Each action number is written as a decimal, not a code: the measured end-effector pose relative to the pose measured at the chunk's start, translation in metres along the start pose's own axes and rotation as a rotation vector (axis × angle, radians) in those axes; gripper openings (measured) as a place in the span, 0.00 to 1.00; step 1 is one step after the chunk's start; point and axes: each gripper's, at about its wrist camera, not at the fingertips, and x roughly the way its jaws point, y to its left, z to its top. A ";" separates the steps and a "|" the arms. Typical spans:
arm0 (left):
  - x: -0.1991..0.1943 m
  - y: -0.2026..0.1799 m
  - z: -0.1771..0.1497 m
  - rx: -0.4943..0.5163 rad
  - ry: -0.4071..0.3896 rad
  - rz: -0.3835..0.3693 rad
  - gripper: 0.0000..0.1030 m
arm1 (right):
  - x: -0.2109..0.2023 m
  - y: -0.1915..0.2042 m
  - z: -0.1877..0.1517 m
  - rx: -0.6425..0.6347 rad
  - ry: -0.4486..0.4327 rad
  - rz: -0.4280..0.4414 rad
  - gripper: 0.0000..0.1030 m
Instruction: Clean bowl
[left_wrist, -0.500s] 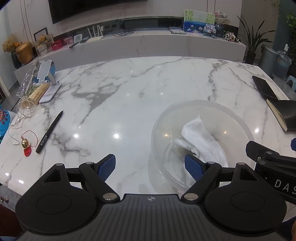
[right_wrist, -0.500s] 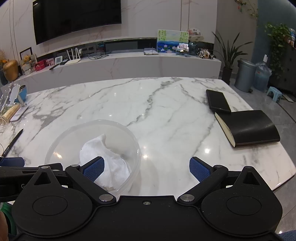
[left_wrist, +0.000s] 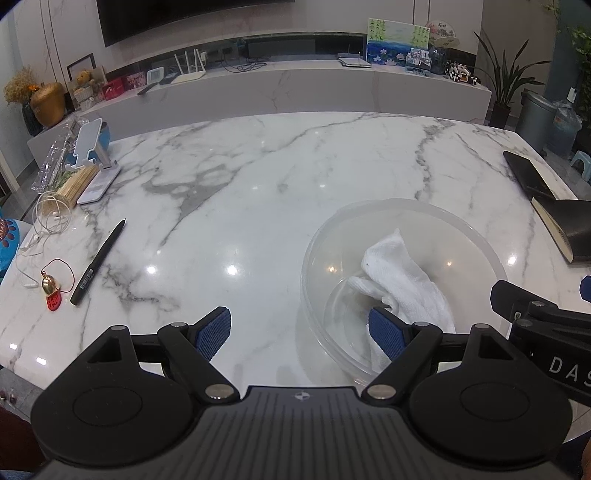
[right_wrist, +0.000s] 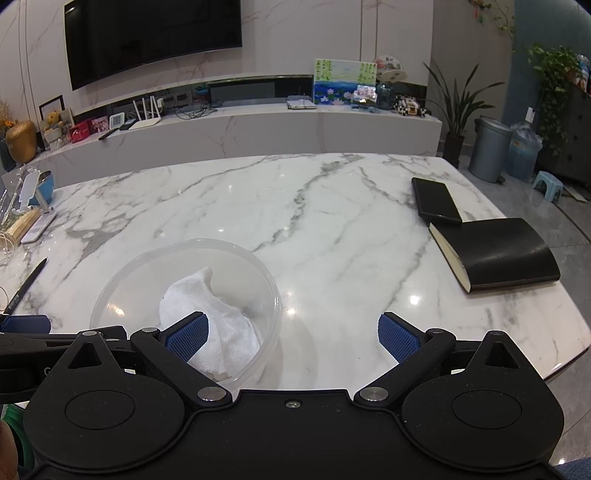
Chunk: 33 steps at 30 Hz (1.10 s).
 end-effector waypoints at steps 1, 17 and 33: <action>0.000 0.000 0.000 0.000 0.000 0.000 0.79 | 0.000 0.000 0.000 0.000 0.001 0.000 0.96; 0.001 0.001 0.002 -0.001 0.002 -0.005 0.79 | 0.000 0.001 -0.002 0.002 -0.001 -0.002 0.96; 0.001 0.002 0.001 -0.003 0.001 -0.007 0.79 | 0.000 0.000 -0.002 0.003 -0.002 -0.001 0.96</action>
